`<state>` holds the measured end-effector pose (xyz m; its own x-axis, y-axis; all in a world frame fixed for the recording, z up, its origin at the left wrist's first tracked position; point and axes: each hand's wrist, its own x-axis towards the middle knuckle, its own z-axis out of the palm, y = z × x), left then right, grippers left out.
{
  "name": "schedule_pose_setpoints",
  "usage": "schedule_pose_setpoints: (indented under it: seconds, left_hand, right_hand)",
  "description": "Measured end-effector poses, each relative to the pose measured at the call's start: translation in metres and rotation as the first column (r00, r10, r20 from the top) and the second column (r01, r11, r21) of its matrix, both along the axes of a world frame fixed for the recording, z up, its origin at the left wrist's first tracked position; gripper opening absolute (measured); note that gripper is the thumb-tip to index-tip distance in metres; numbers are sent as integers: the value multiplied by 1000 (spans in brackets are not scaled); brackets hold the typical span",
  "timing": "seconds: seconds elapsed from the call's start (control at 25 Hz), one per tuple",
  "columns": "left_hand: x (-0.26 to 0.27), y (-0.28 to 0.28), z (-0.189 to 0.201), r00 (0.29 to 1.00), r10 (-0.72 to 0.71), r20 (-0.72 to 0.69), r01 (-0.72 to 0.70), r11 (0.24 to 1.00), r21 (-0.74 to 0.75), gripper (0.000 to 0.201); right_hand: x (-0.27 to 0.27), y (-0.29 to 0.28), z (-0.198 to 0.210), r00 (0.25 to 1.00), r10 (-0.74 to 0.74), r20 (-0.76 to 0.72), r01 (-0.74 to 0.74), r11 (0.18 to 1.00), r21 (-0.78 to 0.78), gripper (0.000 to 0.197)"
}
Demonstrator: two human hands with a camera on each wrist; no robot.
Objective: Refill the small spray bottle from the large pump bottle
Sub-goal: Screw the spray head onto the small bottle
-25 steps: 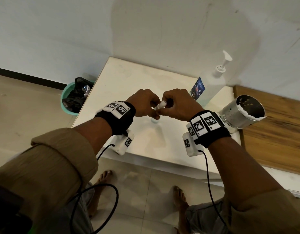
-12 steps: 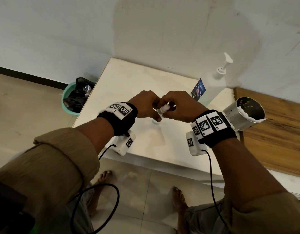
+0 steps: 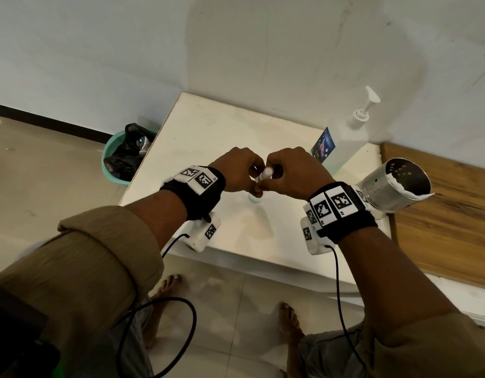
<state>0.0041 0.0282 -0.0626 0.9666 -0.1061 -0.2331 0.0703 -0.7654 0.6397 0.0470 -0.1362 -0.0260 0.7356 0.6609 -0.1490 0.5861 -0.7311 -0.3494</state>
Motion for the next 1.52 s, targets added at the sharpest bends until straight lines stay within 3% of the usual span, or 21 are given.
schedule_pose_setpoints:
  seconds: [0.12, 0.24, 0.44, 0.64, 0.88, 1.04, 1.2, 1.4, 1.52]
  left_hand:
    - [0, 0, 1, 1000, -7, 10, 7, 1000, -8, 35]
    - [0, 0, 2, 1000, -16, 11, 16, 1000, 4, 31]
    - [1, 0, 3, 1000, -3, -4, 3, 1000, 17, 31]
    - [0, 0, 4, 1000, -4, -17, 5, 1000, 11, 33]
    - [2, 0, 1, 1000, 9, -16, -8, 1000, 23, 42]
    - [1, -1, 0, 1000, 6, 4, -6, 999, 43, 37]
    - [-1, 1, 0, 1000, -2, 13, 1, 1000, 23, 30]
    - [0, 1, -2, 1000, 10, 27, -11, 1000, 14, 33]
    - [1, 1, -3, 999, 21, 33, -21, 1000, 14, 34]
  right_hand:
    - [-1, 0, 3, 998, 32, 59, -29, 998, -59, 39]
    - [4, -3, 5, 998, 59, 4, -59, 995, -83, 43]
    - [8, -10, 6, 998, 42, -36, -42, 999, -15, 49]
    - [6, -7, 3, 990, 89, -107, -72, 985, 156, 30]
    - [8, -7, -3, 990, 62, -128, -41, 986, 162, 17]
    - [6, -7, -7, 993, 33, -111, -9, 977, 211, 22]
    - [4, -7, -12, 981, -39, -191, 86, 967, 242, 28]
    - [6, -7, -13, 988, -6, -157, 39, 978, 205, 35]
    - [4, -7, -15, 990, -6, -139, 43, 964, 264, 31]
